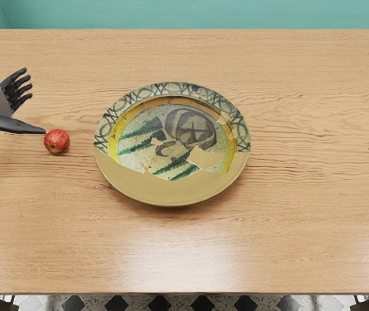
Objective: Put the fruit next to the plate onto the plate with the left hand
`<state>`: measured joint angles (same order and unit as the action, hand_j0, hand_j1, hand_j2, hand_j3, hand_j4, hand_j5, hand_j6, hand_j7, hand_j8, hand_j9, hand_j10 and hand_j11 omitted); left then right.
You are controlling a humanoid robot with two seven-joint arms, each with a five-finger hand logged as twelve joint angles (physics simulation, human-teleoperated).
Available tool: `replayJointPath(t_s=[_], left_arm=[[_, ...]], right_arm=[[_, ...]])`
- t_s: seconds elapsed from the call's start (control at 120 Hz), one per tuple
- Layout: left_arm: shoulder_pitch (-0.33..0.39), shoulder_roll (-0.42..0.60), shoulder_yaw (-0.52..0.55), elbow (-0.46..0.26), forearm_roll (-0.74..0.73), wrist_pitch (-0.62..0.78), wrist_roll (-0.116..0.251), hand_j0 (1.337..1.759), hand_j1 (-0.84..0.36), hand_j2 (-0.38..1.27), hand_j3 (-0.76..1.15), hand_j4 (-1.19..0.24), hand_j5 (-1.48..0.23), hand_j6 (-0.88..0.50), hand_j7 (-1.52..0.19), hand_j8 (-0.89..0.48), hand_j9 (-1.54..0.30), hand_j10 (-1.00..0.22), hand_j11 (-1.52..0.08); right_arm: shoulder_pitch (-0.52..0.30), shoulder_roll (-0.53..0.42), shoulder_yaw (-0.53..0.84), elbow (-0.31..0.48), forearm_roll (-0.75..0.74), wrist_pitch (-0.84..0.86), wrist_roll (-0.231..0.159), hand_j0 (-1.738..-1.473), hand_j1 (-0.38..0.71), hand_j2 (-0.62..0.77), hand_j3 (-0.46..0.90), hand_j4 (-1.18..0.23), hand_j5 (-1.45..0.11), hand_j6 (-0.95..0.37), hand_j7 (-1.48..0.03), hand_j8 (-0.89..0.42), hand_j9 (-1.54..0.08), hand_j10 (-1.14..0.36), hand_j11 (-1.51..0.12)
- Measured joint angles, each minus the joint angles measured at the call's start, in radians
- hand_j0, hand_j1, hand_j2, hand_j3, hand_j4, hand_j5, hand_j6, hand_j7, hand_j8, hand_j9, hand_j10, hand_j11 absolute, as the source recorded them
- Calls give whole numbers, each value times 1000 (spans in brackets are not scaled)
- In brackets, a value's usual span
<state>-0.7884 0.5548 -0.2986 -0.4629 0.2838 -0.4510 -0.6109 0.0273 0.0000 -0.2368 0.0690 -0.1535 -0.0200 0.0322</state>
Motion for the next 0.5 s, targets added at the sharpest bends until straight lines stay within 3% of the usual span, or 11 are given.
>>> replayJointPath(t_s=[0.092, 0.208, 0.325, 0.5], left_arm=[[-22, 14, 12, -12, 27, -1, 0, 1658, 325, 9, 0, -26, -31, -25, -31, -23, -31, -23, -30], [-120, 51, 43, -31, 187, 3, 0, 1658, 328, 8, 0, -23, -27, -22, -26, -21, -26, -21, -26], [-136, 138, 58, -137, 403, 28, 0, 1658, 330, 7, 0, -21, -24, -20, -24, -20, -24, -19, -24], [-211, 146, 120, -222, 573, 109, 0, 1658, 332, 8, 0, -22, -23, -22, -23, -22, -22, -20, -22]], right_arm=[[-5, 0, 0, 5, 0, 0, 0, -1658, -349, 0, 0, -1, 0, -1, 0, -1, 0, 0, 0], [-7, 0, 1, 8, 0, 0, 0, -1658, -349, 0, 0, -1, 0, -1, 0, -1, 0, 0, 0], [-11, 0, 1, 6, 0, 0, 0, -1658, -349, 0, 0, -1, 0, -1, 0, -1, 0, 0, 0], [-13, 0, 1, 5, 0, 0, 0, -1658, -349, 0, 0, -1, 0, -1, 0, 0, 0, 0, 0]])
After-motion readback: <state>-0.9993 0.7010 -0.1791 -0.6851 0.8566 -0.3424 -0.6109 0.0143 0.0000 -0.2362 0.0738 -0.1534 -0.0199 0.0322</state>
